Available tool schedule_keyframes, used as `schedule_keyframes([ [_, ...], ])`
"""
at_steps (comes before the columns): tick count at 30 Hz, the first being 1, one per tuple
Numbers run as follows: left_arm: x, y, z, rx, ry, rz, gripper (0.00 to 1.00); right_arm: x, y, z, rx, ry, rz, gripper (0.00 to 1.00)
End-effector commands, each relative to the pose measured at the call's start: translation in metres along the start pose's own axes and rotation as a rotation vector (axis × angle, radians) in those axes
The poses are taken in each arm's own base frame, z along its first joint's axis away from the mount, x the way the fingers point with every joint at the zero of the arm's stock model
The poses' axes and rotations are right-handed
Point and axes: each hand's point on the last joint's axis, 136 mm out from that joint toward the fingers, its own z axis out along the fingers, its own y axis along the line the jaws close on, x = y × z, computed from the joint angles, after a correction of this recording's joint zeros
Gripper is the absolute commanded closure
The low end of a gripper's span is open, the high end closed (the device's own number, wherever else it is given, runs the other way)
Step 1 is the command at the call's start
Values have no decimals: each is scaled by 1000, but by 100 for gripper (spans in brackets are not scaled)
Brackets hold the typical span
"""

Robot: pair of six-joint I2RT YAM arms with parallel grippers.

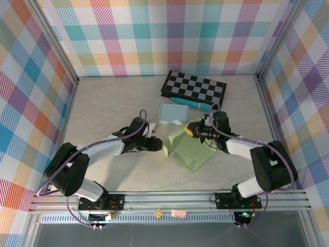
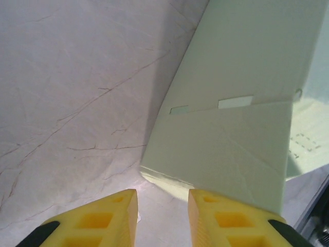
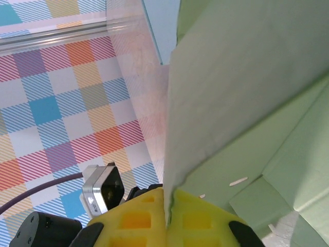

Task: Fold the paper box

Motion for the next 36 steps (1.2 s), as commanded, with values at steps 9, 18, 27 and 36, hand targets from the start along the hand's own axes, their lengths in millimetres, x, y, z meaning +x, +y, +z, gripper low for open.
schedule_keyframes([
  [9, 11, -24, 6, 53, -29, 237, 65, -10, 11, 4, -32, -45, 40, 100],
  [18, -10, -21, 7, 3, -114, 220, 63, -15, 32, 10, -90, -78, 66, 100],
  [27, -27, -6, 2, -61, -153, 258, 65, -17, 34, 15, -145, -147, 22, 100],
  [36, -35, 8, 11, -63, -135, 272, 68, -21, 27, 23, -156, -166, 12, 100],
])
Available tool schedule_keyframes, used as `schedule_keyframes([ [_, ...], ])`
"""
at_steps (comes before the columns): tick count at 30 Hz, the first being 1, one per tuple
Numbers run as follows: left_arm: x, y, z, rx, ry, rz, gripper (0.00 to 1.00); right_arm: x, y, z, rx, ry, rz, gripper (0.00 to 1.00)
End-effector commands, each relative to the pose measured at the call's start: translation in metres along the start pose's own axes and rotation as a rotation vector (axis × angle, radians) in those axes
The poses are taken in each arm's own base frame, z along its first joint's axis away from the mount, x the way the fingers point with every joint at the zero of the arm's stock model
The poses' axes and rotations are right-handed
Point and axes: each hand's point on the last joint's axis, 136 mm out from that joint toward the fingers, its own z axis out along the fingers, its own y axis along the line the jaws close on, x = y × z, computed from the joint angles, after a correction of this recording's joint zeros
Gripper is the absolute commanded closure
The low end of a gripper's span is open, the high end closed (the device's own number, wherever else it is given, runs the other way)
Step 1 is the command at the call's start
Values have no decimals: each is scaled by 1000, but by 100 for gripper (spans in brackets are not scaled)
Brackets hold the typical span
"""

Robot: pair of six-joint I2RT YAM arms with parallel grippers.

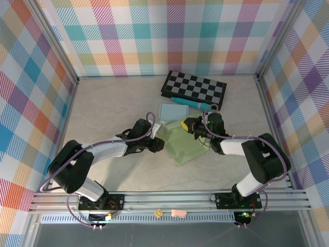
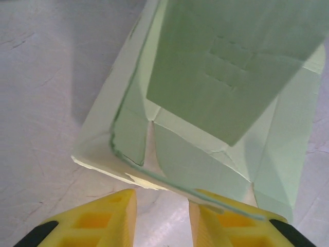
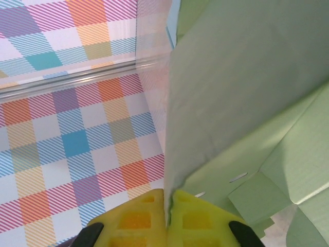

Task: Fold the paper box

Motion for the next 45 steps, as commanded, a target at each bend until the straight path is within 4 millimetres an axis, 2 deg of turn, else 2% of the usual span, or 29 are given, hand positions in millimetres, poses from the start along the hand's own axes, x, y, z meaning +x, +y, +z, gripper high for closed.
schedule_keyframes([
  [1, -20, 2, 2, 16, -45, 34, 68, 0, 7, 2, -37, -10, -36, 100],
  [6, -27, 5, 1, 20, -49, 45, 69, 0, -3, 5, -15, 0, -36, 100],
  [9, -36, 3, -17, 32, -77, 57, 67, 0, -3, 5, -1, 1, -41, 100],
  [12, -29, 11, -32, 30, -69, 47, 68, 1, -2, 6, 4, 6, -50, 100],
  [15, -17, 22, -36, 38, -58, 24, 77, 0, 1, 8, -5, 11, -47, 100],
  [18, -15, 27, -32, 47, -43, 31, 77, -1, 4, 11, -12, 14, -44, 100],
  [27, -30, 15, -8, 155, -33, 132, 73, -1, 7, 12, -15, 15, -41, 100],
  [31, -38, 12, -5, 176, -64, 135, 73, -2, 6, 12, -20, 8, -39, 100],
  [37, -35, 3, 1, 206, -68, 134, 73, -5, 6, 13, -27, -4, -36, 100],
  [45, -43, 0, 8, 195, -108, 97, 75, -3, 11, 17, -43, 1, -47, 100],
])
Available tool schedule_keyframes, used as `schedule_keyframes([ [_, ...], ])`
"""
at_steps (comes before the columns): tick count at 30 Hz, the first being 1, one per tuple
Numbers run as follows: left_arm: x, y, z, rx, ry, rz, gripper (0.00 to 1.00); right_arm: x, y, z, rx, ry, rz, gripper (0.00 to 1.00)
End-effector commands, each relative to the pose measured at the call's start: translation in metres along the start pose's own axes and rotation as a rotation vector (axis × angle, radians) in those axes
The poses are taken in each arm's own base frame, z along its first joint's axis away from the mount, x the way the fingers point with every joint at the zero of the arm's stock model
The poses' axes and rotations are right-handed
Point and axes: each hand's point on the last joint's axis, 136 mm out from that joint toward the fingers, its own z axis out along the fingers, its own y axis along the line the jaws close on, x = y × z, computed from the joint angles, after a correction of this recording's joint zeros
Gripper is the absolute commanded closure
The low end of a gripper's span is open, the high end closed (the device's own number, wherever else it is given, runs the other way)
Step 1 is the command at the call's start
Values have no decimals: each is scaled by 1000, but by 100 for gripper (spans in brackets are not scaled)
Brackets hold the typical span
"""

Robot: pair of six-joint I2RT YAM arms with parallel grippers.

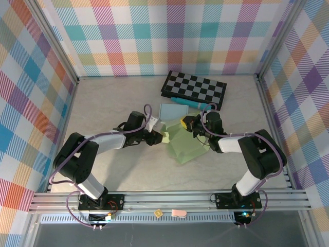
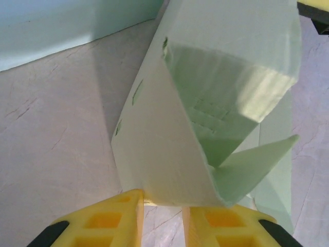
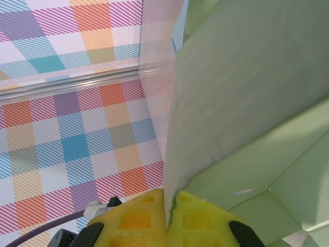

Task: Fold the paper box

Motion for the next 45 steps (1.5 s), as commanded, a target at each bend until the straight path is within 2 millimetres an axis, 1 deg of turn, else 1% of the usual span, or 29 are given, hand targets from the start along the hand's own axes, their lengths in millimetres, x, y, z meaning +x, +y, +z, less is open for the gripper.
schedule_keyframes([
  [1, -15, -6, 7, 12, -60, 16, 75, 6, 9, 7, -32, 23, -24, 100],
  [10, -19, -3, 14, -32, -103, -22, 72, 9, 2, 8, -48, 9, -33, 100],
  [14, -19, -1, 18, -57, -119, -41, 71, 13, -1, 10, -46, 9, -45, 100],
  [19, -19, 7, 21, -106, -140, -73, 70, 18, -10, 12, -29, 20, -56, 100],
  [23, -19, 15, 21, -146, -162, -102, 69, 20, -15, 12, -33, 26, -68, 100],
  [30, -21, 20, 20, -185, -185, -120, 67, 20, -15, 17, -66, 31, -99, 100],
  [39, -22, 30, 16, -243, -217, -159, 67, 25, -26, 19, -85, 56, -162, 100],
  [45, -24, 32, 17, -268, -231, -170, 67, 25, -33, 22, -98, 57, -154, 100],
])
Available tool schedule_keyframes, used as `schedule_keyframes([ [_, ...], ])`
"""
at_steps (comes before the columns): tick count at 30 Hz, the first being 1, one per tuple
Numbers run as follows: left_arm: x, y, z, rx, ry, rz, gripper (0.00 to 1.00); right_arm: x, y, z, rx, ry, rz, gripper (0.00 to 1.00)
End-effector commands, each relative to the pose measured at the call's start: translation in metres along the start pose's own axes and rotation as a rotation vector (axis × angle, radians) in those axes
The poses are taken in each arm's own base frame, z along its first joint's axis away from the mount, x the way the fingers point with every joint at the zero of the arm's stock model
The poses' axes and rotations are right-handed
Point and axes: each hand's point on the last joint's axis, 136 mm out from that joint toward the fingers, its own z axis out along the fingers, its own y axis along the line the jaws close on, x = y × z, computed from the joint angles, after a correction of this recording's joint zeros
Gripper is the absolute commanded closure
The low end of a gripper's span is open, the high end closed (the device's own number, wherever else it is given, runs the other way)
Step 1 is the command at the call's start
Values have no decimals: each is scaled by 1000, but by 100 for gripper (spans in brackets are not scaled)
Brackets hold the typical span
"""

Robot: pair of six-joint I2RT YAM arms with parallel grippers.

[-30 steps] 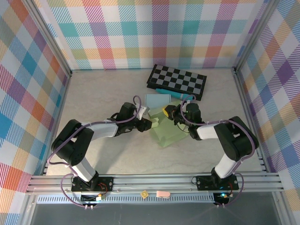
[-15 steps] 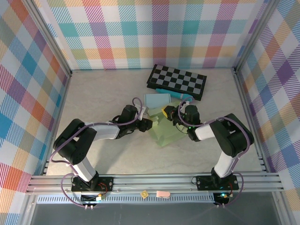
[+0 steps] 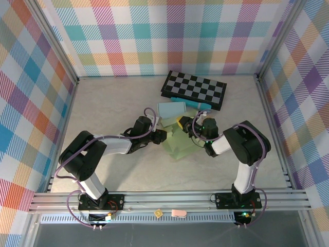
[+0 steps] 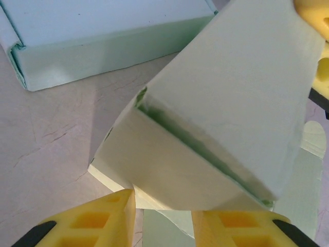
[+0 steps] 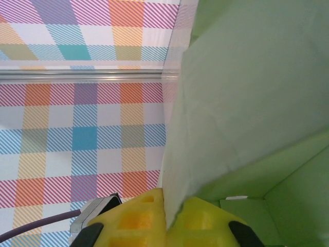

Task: Fold the paper box

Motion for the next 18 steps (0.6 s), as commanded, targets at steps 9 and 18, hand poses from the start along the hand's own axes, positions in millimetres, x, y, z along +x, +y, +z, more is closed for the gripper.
schedule_keyframes([
  [9, -11, 12, 4, -158, -80, 9, 66, 25, -26, 0, 44, 86, 9, 100],
  [18, -20, 13, 6, -234, -146, 15, 69, 24, -20, 5, 39, 83, 28, 100],
])
